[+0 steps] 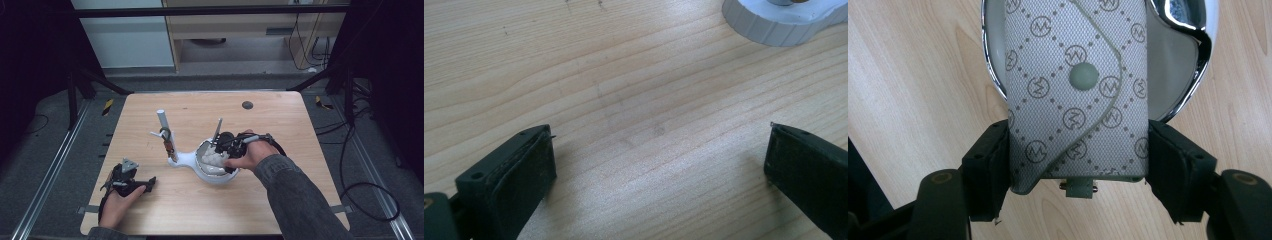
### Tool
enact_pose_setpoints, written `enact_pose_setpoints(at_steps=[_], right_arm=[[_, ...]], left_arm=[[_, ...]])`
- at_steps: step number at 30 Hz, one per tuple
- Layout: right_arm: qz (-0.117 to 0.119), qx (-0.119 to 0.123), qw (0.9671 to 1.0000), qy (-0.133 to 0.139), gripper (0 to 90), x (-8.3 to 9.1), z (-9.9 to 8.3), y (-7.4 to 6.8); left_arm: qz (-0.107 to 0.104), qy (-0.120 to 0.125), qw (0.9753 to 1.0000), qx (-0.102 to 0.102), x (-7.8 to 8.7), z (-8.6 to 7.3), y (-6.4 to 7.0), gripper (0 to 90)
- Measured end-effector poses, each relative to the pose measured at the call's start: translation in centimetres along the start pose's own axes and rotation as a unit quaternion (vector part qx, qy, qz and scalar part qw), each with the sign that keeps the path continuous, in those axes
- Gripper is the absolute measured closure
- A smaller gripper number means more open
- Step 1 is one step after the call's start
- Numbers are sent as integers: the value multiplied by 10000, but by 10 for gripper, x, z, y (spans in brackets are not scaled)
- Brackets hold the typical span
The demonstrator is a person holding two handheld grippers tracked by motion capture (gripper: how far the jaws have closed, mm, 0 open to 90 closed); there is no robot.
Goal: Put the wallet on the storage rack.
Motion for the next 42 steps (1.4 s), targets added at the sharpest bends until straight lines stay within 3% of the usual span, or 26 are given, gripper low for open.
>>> enact_pose_setpoints(at_steps=[29,30,31,32,35,42], right_arm=[[-96,-101,9998,157,314,-16,13,6],[-142,-108,9996,203,302,-16,15,7],[-119,-108,9990,426,211,-16,20,6],[-62,-153,9985,519,177,-15,22,5],[-56,-196,9967,783,189,-11,26,1],[-132,-124,9953,953,170,-7,24,-4]], left_arm=[[-7,12,10000,-6,0,0,1,0],[-7,11,10000,-8,0,0,1,0],[-11,10,10000,-6,0,0,1,0],[-10,11,10000,-9,0,0,1,0],[-14,11,10000,-10,0,0,1,0],[-16,7,10000,3,0,0,1,0]])
Point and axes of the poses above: each handheld gripper's, and its own axes: x roughly backward along the jaws, z roughly out of its top, y roughly to its right, the point moved 10 cm from there along -x, roughly forward along the jaws, and after that the axes turned 13 degrees about z, right-handed, at the moved point
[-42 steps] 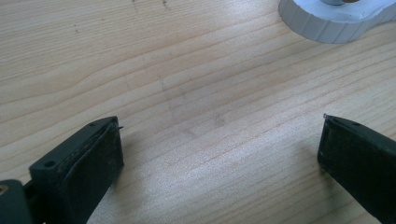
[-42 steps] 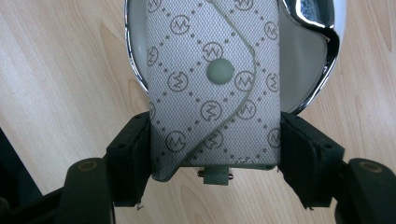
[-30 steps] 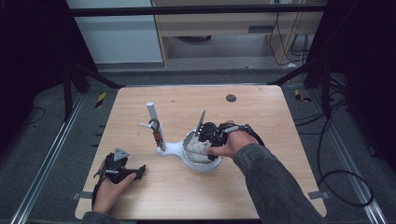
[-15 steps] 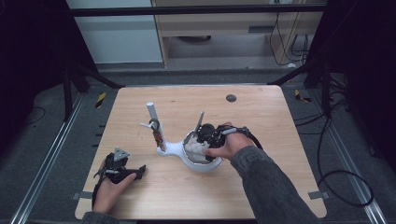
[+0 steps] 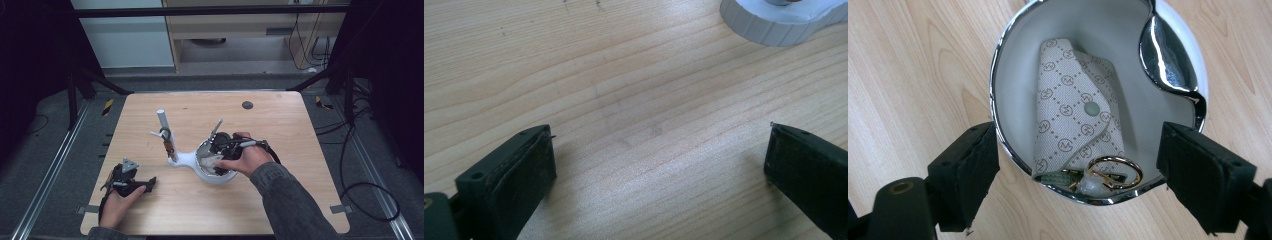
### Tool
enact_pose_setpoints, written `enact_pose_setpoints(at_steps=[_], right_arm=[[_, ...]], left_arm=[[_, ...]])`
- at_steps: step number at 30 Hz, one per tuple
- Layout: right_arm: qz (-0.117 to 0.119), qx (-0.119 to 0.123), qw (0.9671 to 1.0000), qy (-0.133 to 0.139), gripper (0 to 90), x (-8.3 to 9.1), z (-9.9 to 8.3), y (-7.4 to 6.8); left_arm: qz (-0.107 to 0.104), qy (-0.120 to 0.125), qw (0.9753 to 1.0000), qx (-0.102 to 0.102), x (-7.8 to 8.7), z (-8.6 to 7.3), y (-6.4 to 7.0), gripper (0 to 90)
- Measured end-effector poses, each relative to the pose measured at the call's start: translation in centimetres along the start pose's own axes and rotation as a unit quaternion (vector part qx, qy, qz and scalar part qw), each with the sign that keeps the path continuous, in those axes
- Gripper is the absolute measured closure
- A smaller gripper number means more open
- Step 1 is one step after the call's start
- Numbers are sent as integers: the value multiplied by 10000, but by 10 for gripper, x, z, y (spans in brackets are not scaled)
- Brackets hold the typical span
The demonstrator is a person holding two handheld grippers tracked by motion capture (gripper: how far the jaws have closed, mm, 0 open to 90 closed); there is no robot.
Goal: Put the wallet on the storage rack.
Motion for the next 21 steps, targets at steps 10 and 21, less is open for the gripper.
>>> enact_pose_setpoints(at_steps=[10,21], right_arm=[[-131,-136,9988,459,69,11,-4,0],[-261,-265,9961,794,66,20,-15,7]], left_arm=[[-5,0,10000,-25,0,0,0,0],[-4,0,10000,-7,0,0,0,0]])
Point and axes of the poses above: each handheld gripper's, and its own axes: x roughly backward along the jaws, z roughly out of its top, y roughly to its right, the point moved 10 cm from there along -x, roughly forward along the jaws, and after that the axes turned 13 degrees about z, right-handed, at the moved point
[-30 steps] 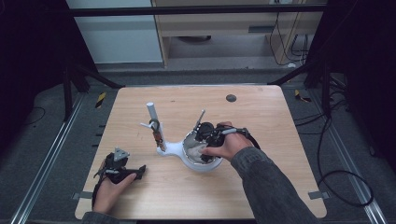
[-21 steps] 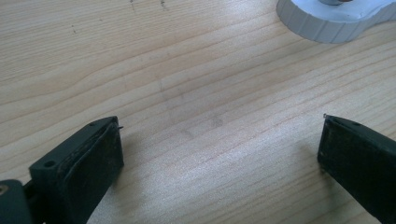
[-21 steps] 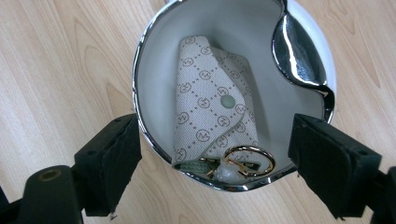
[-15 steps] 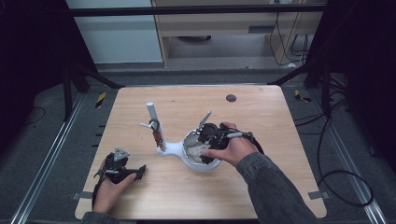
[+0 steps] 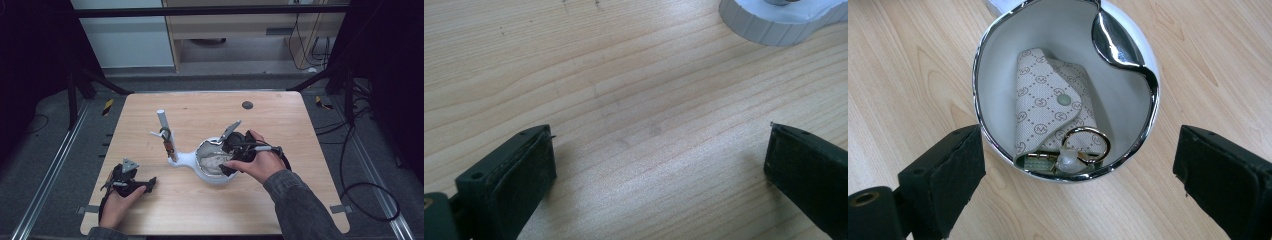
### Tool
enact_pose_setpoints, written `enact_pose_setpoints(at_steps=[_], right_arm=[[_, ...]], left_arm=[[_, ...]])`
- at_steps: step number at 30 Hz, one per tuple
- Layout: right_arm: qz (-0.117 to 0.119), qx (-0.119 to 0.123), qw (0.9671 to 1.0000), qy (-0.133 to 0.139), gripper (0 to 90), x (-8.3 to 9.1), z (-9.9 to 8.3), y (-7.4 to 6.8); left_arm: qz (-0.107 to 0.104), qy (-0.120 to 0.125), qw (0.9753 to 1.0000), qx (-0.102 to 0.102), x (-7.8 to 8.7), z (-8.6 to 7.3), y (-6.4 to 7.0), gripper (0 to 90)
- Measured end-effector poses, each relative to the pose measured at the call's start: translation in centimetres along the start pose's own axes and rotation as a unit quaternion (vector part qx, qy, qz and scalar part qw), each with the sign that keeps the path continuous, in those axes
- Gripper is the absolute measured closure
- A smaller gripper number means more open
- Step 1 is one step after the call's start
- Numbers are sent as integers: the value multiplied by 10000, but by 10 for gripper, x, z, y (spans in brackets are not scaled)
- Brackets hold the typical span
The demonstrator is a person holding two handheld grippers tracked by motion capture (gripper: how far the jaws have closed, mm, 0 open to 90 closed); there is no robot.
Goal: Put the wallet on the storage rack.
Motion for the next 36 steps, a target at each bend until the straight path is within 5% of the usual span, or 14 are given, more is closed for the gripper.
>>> enact_pose_setpoints(at_steps=[8,15,20,36], right_arm=[[150,-32,9997,173,55,0,-4,-2],[-62,-133,9995,268,58,6,-10,8],[-435,-347,9977,398,57,13,-15,23],[-779,-460,9911,973,59,42,-35,35]], left_arm=[[-1,-8,10000,-6,0,0,0,0],[-1,-5,10000,-5,0,0,0,0],[-2,-6,10000,-6,0,0,0,0],[19,0,10000,18,1,0,1,0]])
Point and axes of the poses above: each handheld gripper's, and its own axes: x roughly backward along the jaws, z roughly out of its top, y roughly to its right, the point moved 10 cm from there along -x, roughly forward along the jaws, and after that the axes turned 13 degrees about z, right-handed, at the moved point
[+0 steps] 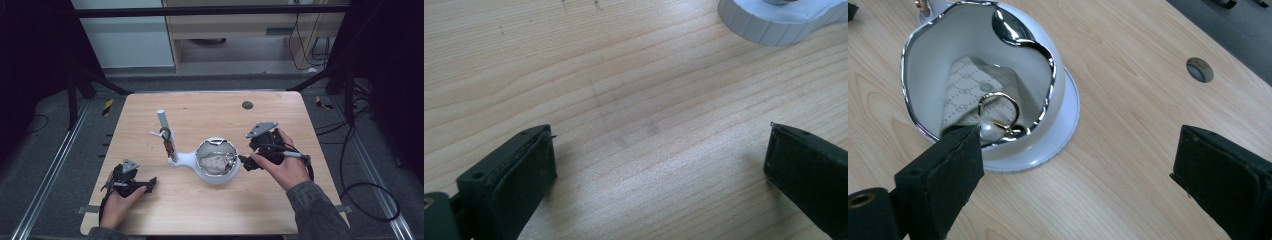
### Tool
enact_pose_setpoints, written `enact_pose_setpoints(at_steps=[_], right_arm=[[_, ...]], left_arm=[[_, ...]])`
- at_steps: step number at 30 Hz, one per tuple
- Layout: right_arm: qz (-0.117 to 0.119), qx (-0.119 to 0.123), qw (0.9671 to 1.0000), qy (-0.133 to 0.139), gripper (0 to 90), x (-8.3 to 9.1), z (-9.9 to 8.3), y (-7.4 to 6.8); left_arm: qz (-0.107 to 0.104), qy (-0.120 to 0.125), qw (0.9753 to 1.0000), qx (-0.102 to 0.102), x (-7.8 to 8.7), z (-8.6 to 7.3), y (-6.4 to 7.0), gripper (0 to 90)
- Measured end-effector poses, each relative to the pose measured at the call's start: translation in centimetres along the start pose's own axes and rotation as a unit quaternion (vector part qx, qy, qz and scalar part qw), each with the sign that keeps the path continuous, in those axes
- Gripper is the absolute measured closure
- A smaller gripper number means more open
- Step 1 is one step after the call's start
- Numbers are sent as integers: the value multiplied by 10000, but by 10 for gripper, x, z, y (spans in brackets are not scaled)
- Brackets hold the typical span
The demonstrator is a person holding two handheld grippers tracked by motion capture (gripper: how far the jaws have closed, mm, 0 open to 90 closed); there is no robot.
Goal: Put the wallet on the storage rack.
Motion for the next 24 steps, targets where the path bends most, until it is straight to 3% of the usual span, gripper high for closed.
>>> enact_pose_setpoints(at_steps=[12,24], right_arm=[[-182,-289,9993,129,72,14,-32,19],[-297,-632,9976,27,71,14,-70,30]], left_arm=[[-2,-2,10000,-3,0,0,0,0],[-2,-1,10000,-1,0,0,0,0]])
Point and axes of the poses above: each handheld gripper's, and its own axes: x roughly backward along the jaws, z roughly out of its top, y roughly to its right, the point moved 10 cm from there along -x, roughly forward along the jaws, and after that the axes turned 13 degrees about z, right-handed, at the moved point
